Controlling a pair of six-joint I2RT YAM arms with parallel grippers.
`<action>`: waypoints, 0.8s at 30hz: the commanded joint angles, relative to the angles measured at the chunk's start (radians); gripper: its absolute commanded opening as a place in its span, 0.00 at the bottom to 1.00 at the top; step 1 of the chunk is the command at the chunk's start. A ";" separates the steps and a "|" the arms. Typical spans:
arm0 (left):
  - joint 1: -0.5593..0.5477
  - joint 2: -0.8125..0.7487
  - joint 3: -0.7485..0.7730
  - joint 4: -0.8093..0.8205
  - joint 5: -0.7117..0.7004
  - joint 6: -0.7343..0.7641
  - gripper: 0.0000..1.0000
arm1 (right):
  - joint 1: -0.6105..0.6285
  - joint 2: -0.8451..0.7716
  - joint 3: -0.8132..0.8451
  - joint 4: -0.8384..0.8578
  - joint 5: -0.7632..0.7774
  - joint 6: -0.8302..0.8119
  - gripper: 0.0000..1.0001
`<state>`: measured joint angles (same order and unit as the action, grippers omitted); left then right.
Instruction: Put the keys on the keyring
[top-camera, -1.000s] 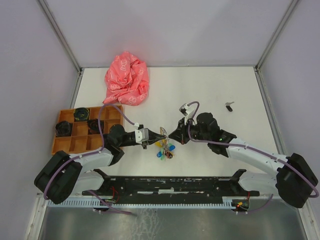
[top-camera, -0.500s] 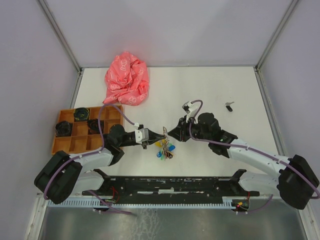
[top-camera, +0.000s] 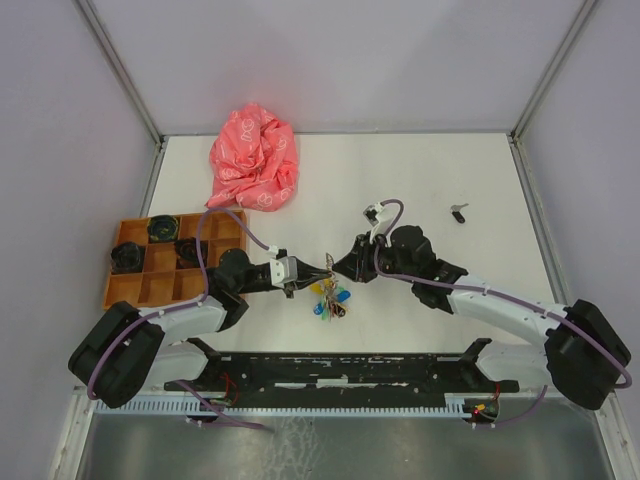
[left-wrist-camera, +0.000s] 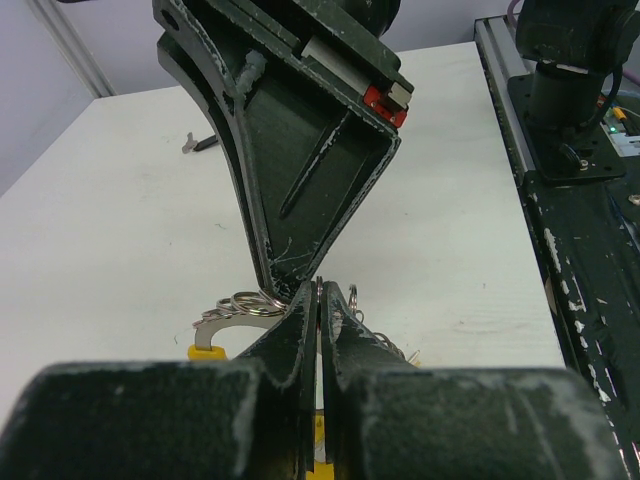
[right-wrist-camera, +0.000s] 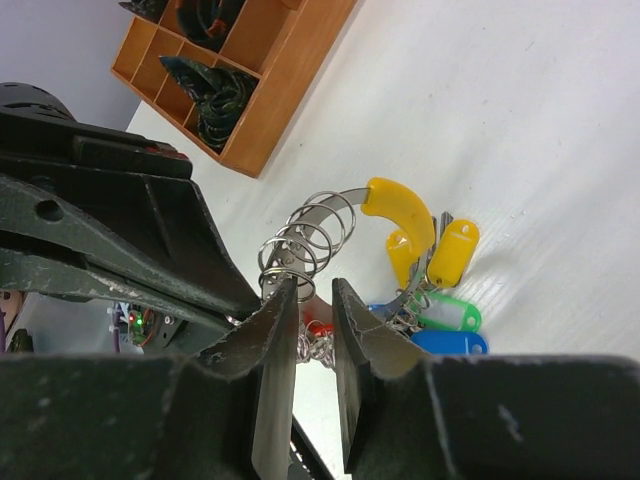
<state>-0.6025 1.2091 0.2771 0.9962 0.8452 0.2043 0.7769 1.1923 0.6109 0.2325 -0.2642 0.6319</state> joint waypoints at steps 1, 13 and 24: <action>0.000 -0.011 0.016 0.065 0.011 0.037 0.03 | 0.001 0.021 -0.005 0.075 0.003 0.022 0.27; 0.000 -0.002 0.019 0.068 0.021 0.034 0.03 | 0.001 0.068 0.012 0.136 -0.079 0.047 0.26; 0.000 -0.004 0.017 0.062 0.025 0.037 0.03 | 0.001 0.073 0.028 0.109 -0.122 0.013 0.10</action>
<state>-0.6025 1.2121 0.2771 0.9958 0.8696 0.2043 0.7757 1.2766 0.6086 0.3298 -0.3584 0.6750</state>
